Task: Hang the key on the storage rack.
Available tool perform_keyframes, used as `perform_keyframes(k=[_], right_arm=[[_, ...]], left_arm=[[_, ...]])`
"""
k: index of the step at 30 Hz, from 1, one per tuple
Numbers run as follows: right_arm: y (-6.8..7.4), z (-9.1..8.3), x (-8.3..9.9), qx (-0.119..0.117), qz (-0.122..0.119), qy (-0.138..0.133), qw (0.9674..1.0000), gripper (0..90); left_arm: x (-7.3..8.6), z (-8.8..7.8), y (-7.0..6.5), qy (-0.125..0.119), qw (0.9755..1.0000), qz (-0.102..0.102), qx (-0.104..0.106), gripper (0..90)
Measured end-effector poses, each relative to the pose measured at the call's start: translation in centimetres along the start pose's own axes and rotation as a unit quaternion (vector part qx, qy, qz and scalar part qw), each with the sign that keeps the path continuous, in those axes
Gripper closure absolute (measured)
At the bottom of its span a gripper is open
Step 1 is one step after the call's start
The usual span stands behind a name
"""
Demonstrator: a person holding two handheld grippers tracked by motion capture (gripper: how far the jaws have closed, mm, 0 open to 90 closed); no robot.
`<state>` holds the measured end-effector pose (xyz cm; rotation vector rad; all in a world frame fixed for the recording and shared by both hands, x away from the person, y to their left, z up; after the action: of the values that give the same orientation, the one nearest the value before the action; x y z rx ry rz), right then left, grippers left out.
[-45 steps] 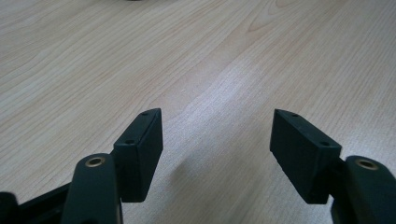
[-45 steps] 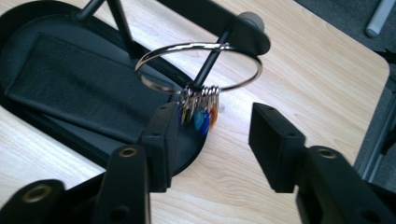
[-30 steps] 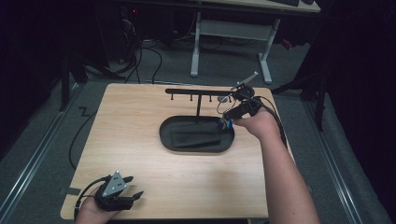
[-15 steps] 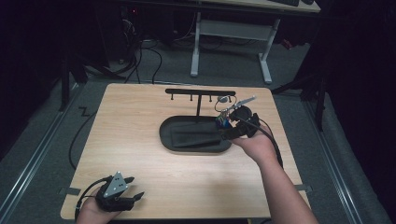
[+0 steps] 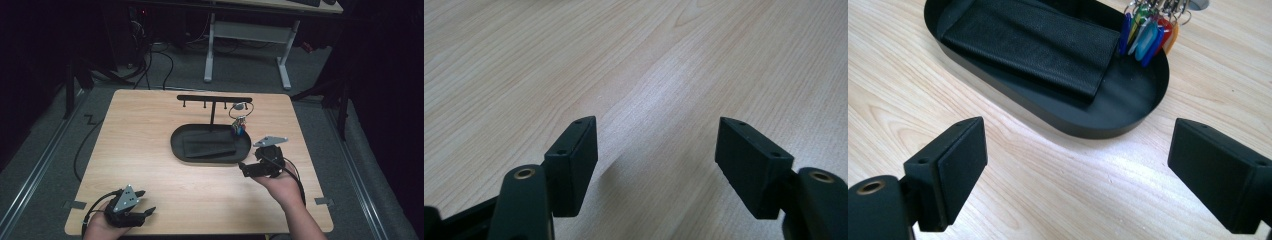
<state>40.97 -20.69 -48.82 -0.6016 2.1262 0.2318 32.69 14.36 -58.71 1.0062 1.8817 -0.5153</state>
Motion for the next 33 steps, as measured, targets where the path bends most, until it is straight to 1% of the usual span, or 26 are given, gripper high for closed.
perform_keyframes(k=[2,7,10,13,15,17,18,19,20,21,23,24,25,27,30,33], right_arm=[[0.2,-0.1,1.0,0.005,-0.006,-0.009,0.9999,9.0],[0.7,-0.2,3.8,0.008,-0.006,-0.024,0.9997,9.2],[1.0,-0.2,5.6,0.008,0.003,-0.033,0.9994,9.2],[1.5,-0.2,7.5,0.002,0.011,-0.041,0.9991,9.8],[1.8,-0.2,8.8,0.001,0.014,-0.040,0.9991,9.8],[1.9,-0.3,9.9,0.006,0.008,-0.042,0.9991,9.1],[2.0,-0.5,10.4,0.009,0.009,-0.045,0.9989,9.0],[1.9,-0.8,10.9,0.020,0.009,-0.057,0.9982,9.2],[1.8,-1.2,11.2,0.034,0.006,-0.072,0.9968,10.2],[2.0,-1.7,11.4,0.038,0.009,-0.088,0.9953,11.1],[2.3,-2.7,11.0,0.031,0.027,-0.111,0.9929,11.1],[2.3,-2.9,10.9,0.034,0.029,-0.122,0.9915,11.1],[2.2,-2.8,11.1,0.037,0.029,-0.121,0.9916,11.1],[2.3,-2.2,11.5,0.033,0.034,-0.105,0.9933,11.2],[2.4,-1.8,11.2,0.027,0.030,-0.112,0.9929,11.1],[2.4,-1.5,11.1,0.026,0.032,-0.109,0.9932,11.1]], left_arm=[[0.0,0.0,-0.1,0.001,1.0000,0.001,0.001,33.8],[0.0,0.0,-0.2,0.001,1.0000,0.001,0.002,33.6],[0.0,0.1,-0.2,0.000,1.0000,0.001,0.002,33.5],[0.0,0.1,-0.3,-0.002,1.0000,0.003,0.003,33.5],[0.0,0.1,-0.3,-0.002,1.0000,0.002,0.002,33.5],[-0.1,0.1,-0.4,-0.003,1.0000,0.000,0.003,33.5],[-0.1,0.1,-0.5,-0.006,1.0000,-0.001,0.002,33.5],[-0.1,0.0,-0.5,-0.007,1.0000,-0.001,0.002,33.4],[-0.2,0.0,-0.5,-0.008,1.0000,0.000,0.001,33.4],[-0.3,0.0,-0.6,-0.010,0.9999,-0.001,0.001,33.4],[-0.4,-0.1,-0.6,-0.012,0.9999,-0.001,-0.001,33.4],[-0.4,-0.1,-0.6,-0.012,0.9999,-0.001,-0.001,33.3],[-0.3,-0.1,-0.7,-0.011,0.9999,-0.002,-0.001,33.4],[-0.2,-0.2,-0.7,-0.009,0.9999,-0.003,-0.004,33.3],[-0.2,-0.4,-0.8,-0.009,0.9999,-0.003,-0.008,33.2],[0.0,-0.7,-0.9,-0.008,0.9999,-0.001,-0.012,33.2]])
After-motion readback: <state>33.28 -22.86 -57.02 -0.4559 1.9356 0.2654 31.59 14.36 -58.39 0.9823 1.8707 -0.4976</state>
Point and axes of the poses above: each handheld gripper's, and its own axes: z roughly forward along the jaws, x roughly out of its underside, y roughly to its left, the point moved 9 cm from there along z, roughly forward along the jaws, and after that the axes turned 12 degrees about -y, right-handed, at the moved point
